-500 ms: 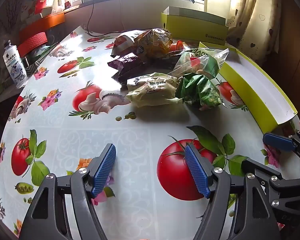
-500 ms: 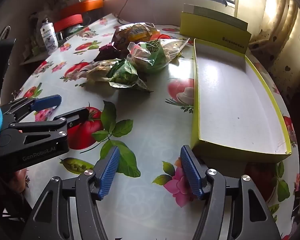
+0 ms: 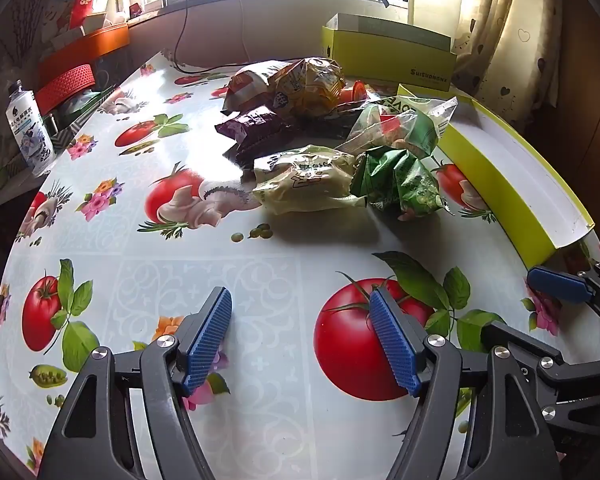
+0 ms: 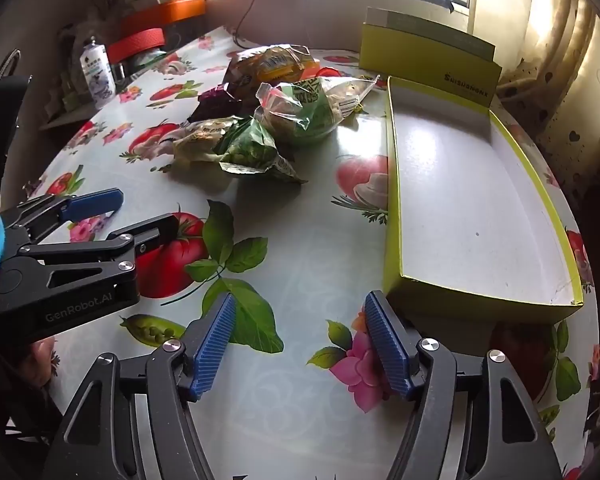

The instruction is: Organize snacks

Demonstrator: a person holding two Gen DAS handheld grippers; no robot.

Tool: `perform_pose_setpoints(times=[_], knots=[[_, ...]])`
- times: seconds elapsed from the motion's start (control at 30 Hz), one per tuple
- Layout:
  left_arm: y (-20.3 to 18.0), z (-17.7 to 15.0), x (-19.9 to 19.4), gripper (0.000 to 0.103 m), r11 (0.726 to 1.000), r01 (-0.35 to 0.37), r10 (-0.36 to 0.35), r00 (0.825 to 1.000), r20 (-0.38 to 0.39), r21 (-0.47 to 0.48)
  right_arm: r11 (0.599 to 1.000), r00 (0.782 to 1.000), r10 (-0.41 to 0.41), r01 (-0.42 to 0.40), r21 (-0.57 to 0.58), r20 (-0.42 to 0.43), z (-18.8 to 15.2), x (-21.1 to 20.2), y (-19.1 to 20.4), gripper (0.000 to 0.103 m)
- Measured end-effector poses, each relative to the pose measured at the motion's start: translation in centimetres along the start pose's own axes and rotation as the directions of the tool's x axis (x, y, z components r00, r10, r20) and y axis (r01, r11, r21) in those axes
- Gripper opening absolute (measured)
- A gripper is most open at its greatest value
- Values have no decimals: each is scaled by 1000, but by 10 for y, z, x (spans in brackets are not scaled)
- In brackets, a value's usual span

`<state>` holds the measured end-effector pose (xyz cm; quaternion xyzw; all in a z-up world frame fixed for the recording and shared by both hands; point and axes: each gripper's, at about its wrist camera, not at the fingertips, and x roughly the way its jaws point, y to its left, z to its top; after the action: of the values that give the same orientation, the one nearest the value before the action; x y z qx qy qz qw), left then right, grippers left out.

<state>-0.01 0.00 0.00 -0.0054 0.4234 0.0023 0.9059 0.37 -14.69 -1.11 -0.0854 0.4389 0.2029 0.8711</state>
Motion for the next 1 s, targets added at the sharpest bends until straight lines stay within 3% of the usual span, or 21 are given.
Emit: perform_pose_setpoints(times=[1.0], knots=[[0,0,0,72,1000,1,-1,1000,-1,0,1000,1000,-1,1,-1,-3,1,2,3,73]])
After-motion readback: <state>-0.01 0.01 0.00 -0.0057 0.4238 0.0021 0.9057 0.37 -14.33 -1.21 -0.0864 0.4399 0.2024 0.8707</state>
